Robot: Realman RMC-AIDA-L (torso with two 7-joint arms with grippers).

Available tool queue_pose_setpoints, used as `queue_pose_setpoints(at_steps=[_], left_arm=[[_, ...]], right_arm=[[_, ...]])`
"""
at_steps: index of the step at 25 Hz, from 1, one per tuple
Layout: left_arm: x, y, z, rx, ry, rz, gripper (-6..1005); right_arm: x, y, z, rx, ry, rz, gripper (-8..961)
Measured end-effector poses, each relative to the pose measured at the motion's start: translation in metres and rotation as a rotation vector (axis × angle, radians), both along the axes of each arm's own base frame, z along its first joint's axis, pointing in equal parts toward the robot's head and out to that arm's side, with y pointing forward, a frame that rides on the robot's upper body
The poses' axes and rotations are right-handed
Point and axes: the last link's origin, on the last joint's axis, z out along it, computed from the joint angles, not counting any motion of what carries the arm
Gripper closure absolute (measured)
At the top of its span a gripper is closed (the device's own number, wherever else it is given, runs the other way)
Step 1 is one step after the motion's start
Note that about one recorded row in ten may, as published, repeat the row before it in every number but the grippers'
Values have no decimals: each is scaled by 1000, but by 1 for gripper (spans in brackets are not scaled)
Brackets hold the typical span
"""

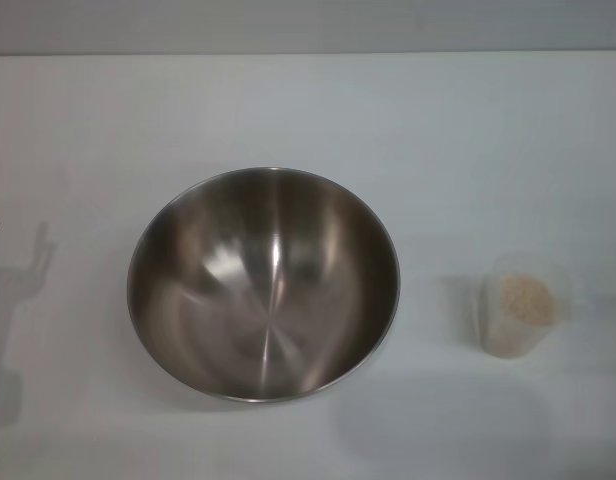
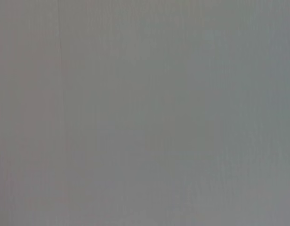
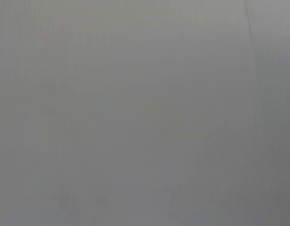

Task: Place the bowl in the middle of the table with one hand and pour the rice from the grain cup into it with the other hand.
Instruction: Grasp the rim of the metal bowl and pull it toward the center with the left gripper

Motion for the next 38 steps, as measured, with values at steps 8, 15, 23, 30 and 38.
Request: queue_pose_setpoints(at_steps=[8,15,23,30,38], left_arm=[[0,0,0,1,0,-3,172],[9,9,3,17,2,-46,172],[29,44,4,-2,57,-87,171],[56,89,10,-217,94,-19,171],[102,122,39,-407,124,114,171]], right_arm=[[0,0,-1,-3,2,-3,122],[1,0,-2,-12,0,-5,123],[-2,4,-3,-19,-1,9,123],[-2,5,-3,-20,-2,12,123],[-3,6,-3,-22,-1,15,123]])
